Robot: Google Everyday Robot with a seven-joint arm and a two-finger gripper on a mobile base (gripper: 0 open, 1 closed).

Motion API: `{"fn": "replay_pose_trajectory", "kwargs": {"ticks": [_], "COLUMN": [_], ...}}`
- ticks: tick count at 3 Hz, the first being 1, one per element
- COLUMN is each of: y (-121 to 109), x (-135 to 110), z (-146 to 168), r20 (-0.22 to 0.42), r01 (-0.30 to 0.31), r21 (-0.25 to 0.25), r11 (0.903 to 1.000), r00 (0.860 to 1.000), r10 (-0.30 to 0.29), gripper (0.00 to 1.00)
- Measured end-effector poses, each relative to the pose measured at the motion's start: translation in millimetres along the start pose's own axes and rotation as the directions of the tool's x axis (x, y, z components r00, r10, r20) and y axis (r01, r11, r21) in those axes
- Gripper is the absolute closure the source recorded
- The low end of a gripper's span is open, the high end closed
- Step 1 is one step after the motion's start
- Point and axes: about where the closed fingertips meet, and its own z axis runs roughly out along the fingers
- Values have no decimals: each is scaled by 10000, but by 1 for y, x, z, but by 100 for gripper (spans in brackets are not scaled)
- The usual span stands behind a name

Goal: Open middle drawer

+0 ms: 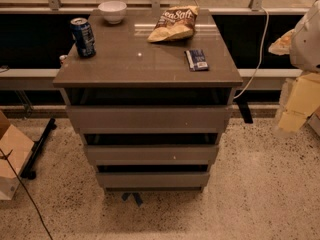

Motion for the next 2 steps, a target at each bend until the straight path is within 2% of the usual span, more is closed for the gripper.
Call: {"fn": "replay_pose_trajectory", "kwargs": {"ticks": [1, 2], "y": [0, 5], "x": [0, -5], "z": [0, 14], "r20": [2, 360], "r01": [0, 19], "r21": [0, -21], "r11": [10000, 10000], "r00": [10000, 9994], "r10": [0, -19], "gripper": [0, 0]}}
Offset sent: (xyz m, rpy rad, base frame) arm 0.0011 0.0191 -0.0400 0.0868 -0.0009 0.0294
